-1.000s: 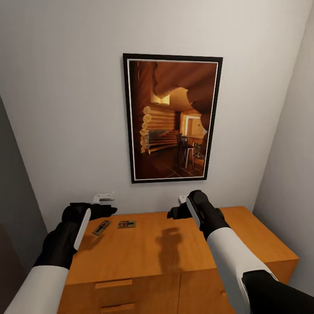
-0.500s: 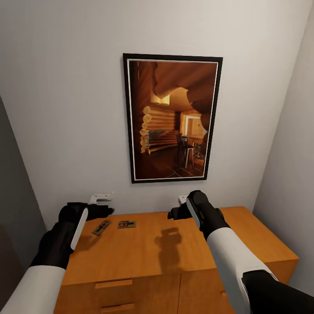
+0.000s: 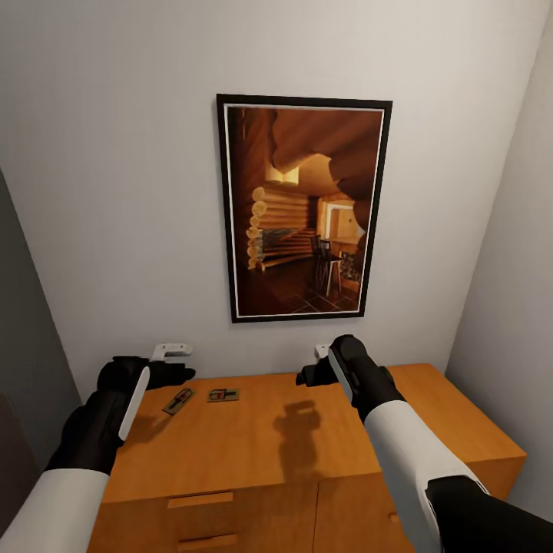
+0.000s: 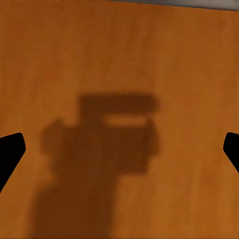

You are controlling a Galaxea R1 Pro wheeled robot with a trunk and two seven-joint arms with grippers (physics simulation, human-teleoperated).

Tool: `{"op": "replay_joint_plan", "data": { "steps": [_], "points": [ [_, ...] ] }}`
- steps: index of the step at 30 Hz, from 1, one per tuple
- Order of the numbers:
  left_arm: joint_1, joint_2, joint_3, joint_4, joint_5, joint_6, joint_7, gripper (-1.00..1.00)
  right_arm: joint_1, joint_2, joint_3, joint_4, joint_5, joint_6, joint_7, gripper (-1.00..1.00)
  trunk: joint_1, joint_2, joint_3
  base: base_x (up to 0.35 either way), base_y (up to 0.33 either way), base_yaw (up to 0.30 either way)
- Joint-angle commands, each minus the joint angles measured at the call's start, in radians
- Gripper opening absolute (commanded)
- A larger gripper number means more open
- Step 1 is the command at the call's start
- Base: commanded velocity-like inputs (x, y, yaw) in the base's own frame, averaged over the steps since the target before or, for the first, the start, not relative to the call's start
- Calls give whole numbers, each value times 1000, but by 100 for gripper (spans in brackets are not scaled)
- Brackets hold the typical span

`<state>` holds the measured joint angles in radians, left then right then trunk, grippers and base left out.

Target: Take the four mousetraps from the cabinet in the bathroom and place them on the bathroom floor. Make sure all four end up on the same floor surface, and ensure that at least two of them are either under or directly next to the same bathroom sink.

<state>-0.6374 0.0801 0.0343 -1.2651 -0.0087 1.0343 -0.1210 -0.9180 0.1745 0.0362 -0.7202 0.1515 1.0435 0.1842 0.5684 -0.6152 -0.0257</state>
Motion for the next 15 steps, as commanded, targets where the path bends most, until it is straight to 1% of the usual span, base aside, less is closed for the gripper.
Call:
{"op": "replay_joint_plan", "data": {
  "steps": [1,7,10,15],
  "points": [
    [-1,0,1,-1,-1,5,-5,100,-1,0,0,-1,11,4,8,100,0,-2,-2,0,0,0],
    [-1,1,1,1,-1,4,-5,100,-1,0,-1,-2,11,4,7,100,0,-2,-2,20,0,0],
    [-1,1,1,3,0,3,-5,100,-1,0,-1,-2,11,4,6,100,0,-2,-2,151,0,0],
    [-1,1,1,4,1,3,-5,100,-1,0,-1,-2,12,4,-3,100,0,-2,-2,211,0,0]
  ]
}}
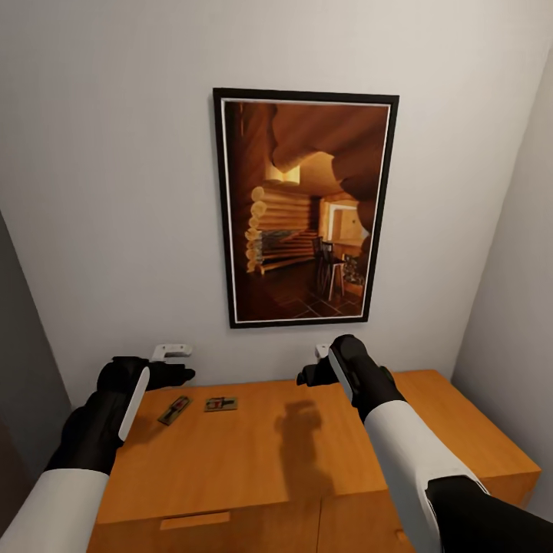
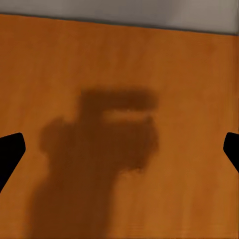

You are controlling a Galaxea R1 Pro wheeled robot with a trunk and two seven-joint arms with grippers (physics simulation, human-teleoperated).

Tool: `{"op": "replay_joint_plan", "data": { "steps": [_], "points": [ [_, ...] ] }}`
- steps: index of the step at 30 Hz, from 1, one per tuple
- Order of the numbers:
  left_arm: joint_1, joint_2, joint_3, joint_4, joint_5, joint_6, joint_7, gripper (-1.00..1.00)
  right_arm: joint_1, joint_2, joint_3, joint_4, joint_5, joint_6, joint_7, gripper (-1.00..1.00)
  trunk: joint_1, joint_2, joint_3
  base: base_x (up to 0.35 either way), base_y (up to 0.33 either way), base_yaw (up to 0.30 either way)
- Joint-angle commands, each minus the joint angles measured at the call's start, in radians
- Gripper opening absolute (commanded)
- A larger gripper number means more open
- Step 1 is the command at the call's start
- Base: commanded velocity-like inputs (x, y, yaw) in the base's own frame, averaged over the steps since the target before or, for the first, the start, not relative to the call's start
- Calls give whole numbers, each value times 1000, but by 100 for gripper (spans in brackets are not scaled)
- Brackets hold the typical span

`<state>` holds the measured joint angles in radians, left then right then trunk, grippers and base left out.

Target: Take the four mousetraps from the cabinet in the bathroom and place them on the bathroom floor. Make sure all four end up on the same floor surface, and ensure that at least two of them are either under or directly next to the same bathroom sink.

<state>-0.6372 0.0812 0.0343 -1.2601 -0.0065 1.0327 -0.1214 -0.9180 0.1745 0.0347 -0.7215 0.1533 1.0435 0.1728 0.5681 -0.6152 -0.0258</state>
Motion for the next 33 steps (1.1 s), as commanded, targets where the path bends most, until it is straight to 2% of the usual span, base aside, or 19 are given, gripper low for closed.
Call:
{"op": "replay_joint_plan", "data": {
  "steps": [1,15,24,28,33],
  "points": [
    [-1,0,1,-1,-1,4,-5,100,-1,0,0,-1,11,4,7,100,1,-2,-2,130,0,0],
    [-1,-1,1,1,0,4,-6,100,-1,0,-1,14,4,4,8,100,1,-2,-2,36,0,0],
    [-1,-3,1,0,-1,5,-6,100,-1,0,1,69,1,4,19,100,1,-2,-2,2,0,0],
    [-1,-3,1,0,0,5,-6,100,-1,0,10,85,-2,4,25,100,1,-2,-2,0,0,0],
    [-1,-4,1,0,-1,6,-6,100,-1,0,40,96,-5,4,51,100,1,-2,-2,0,0,0]
  ]
}}
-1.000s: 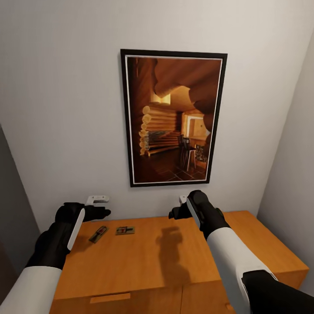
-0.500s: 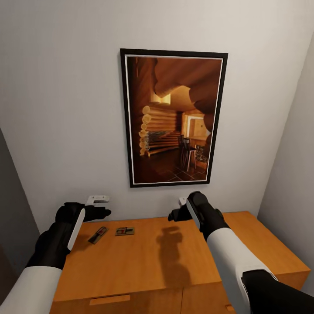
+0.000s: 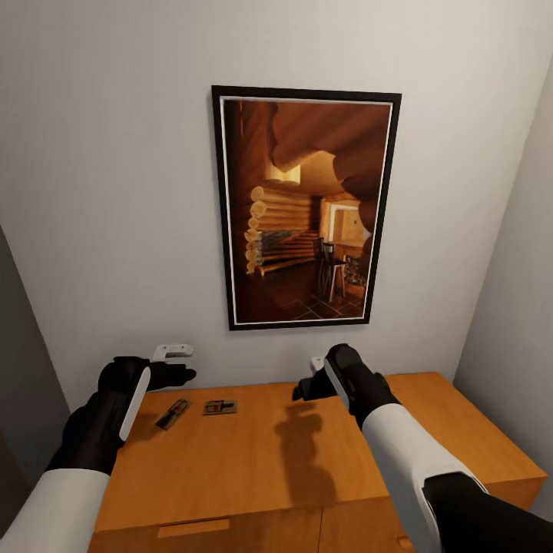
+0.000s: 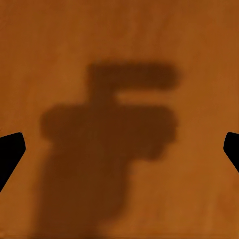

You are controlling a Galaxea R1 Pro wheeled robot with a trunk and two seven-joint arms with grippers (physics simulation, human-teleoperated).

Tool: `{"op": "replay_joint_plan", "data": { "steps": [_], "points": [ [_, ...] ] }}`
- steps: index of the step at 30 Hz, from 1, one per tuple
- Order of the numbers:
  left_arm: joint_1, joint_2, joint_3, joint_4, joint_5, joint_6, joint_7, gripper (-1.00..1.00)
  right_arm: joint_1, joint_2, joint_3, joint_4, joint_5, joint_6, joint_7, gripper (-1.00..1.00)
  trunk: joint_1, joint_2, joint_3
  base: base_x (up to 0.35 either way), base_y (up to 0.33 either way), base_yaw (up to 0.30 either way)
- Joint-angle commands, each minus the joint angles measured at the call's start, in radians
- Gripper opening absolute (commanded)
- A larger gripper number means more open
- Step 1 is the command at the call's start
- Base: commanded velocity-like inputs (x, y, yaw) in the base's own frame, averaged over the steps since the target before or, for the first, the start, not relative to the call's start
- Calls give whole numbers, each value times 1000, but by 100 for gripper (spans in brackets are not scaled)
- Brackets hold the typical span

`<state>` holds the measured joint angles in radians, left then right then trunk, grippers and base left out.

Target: Take the four mousetraps from the cabinet in the bathroom and place them on the bathroom floor. Make sure all four end up on the same floor surface, and ensure that at least two of them are either under or directly next to the same bathroom sink.

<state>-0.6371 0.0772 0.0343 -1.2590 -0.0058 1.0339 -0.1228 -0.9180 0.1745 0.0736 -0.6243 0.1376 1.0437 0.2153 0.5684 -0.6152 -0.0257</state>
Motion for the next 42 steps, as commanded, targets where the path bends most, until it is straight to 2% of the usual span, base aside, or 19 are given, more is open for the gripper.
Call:
{"op": "replay_joint_plan", "data": {
  "steps": [1,9,24,42],
  "points": [
    [-1,0,1,-1,-1,4,-4,100,-1,0,7,0,11,4,17,100,0,-2,-2,0,0,0],
    [-1,0,1,-3,-1,5,-4,100,-1,0,32,-7,13,4,55,100,0,-2,-2,0,0,0],
    [-1,-1,1,-3,-1,5,-4,100,-1,0,32,-102,16,4,55,100,0,-2,-2,0,0,7],
    [-1,-1,1,-1,1,6,-4,100,-1,0,35,-111,21,4,50,100,0,-2,-2,0,0,212]
  ]
}}
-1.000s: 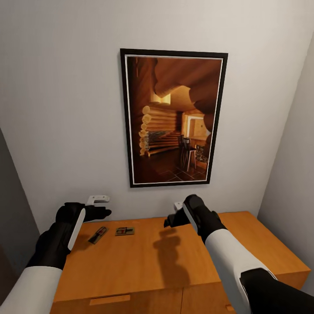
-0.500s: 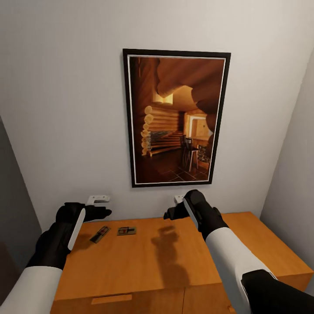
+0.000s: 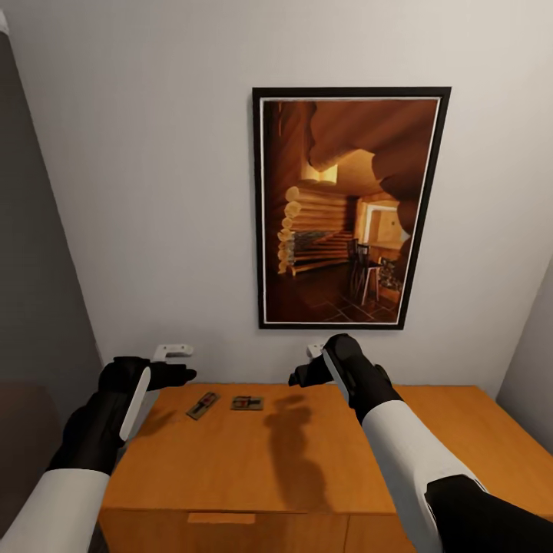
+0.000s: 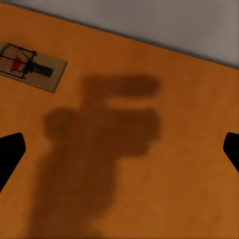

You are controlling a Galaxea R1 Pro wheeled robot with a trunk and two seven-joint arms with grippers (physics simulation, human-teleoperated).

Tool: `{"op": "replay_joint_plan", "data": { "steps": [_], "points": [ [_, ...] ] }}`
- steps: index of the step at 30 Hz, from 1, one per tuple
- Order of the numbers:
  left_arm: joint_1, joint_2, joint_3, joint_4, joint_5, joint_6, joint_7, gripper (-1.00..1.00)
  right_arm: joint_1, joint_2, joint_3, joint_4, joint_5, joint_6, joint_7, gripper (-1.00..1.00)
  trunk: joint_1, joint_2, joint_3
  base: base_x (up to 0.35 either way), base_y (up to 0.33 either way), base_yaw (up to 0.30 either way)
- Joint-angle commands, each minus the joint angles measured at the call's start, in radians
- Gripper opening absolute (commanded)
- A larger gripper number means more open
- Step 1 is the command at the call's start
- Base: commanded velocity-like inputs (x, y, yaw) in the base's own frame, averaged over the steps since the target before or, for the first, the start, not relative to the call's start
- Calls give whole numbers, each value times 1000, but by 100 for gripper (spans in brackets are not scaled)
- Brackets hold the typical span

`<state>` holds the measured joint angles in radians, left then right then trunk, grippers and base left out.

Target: Take the four mousetraps from the cabinet in the bathroom and place them on the bathroom floor. Make sure all four end up on the same floor surface, and ensure that at least two of them are either under or directly next to the same bathroom sink.

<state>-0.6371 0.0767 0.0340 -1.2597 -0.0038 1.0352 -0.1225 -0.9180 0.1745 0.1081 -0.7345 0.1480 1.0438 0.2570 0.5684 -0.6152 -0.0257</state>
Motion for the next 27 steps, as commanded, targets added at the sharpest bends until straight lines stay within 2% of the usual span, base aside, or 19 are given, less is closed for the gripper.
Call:
{"op": "replay_joint_plan", "data": {
  "steps": [1,9,13,15,16,23,27],
  "points": [
    [-1,0,1,0,-1,5,-4,100,-1,0,1,0,10,3,9,100,0,-2,-2,0,0,88],
    [-1,1,-5,23,-2,6,-4,100,-1,0,1,2,10,3,8,100,0,-2,-2,0,0,37],
    [-1,2,-34,48,-1,6,-6,100,-1,0,1,3,9,3,8,100,0,-2,-2,0,0,9],
    [-1,2,-79,71,-1,5,-8,100,-1,0,1,6,8,3,8,100,0,-2,-2,0,0,4],
    [-1,2,-79,71,-1,5,-8,100,-1,0,1,6,8,3,8,100,0,-2,-2,0,0,4],
    [-1,2,-219,108,8,3,-20,100,-1,0,2,8,8,3,5,100,0,-2,-2,0,0,-3],
    [-1,1,-267,115,13,2,-41,100,-1,0,1,9,8,3,4,100,0,-2,-1,0,0,-100]
  ]
}}
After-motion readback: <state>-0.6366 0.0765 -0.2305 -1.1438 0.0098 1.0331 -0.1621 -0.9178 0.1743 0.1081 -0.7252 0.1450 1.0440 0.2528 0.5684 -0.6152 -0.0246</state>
